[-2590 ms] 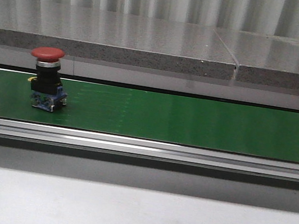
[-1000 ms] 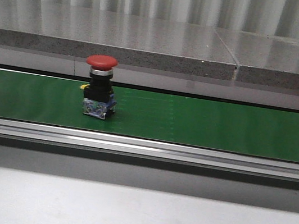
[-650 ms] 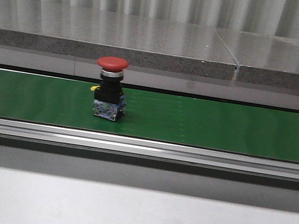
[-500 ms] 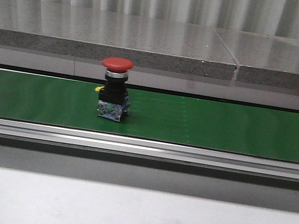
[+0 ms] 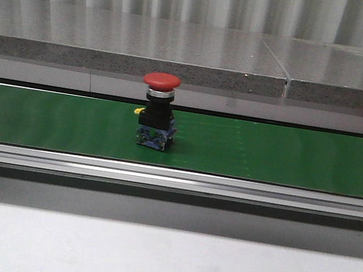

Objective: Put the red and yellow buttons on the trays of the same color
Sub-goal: 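Carry the yellow button onto the belt and open the left gripper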

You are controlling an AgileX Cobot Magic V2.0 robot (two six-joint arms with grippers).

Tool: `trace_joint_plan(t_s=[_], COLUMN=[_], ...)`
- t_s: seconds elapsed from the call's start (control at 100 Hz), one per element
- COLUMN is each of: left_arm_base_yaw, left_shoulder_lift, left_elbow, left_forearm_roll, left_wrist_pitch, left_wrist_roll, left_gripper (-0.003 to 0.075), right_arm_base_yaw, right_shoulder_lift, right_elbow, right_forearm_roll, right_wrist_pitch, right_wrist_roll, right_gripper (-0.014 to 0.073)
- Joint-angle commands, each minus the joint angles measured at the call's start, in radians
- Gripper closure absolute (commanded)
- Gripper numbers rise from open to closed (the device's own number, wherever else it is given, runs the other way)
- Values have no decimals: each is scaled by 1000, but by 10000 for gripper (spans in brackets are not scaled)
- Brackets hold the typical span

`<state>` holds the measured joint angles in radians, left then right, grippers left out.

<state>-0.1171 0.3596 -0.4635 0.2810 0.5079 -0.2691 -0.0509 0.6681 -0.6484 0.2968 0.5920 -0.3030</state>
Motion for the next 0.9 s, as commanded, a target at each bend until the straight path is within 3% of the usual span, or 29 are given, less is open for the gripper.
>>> trace_joint_plan(t_s=[0.0,0.12,0.89], left_arm_base_yaw=[-8,-8,-8], left_shoulder_lift=[-9,-10,-10], left_elbow=[-18,-13,-13], left_forearm_roll=[8,8,8], left_wrist_pitch=[-80,-80,-74], left_wrist_roll=[-10,-10,-10], left_gripper=[543,741,741], right_arm_base_yaw=[2,2,2], right_shoulder_lift=[-6,-6,-6], right_elbow=[-25,-25,-25], right_forearm_roll=[15,15,15], right_wrist_pitch=[-59,-59,-66], right_wrist_roll=[-10,-10,-10], right_gripper=[661,661,651])
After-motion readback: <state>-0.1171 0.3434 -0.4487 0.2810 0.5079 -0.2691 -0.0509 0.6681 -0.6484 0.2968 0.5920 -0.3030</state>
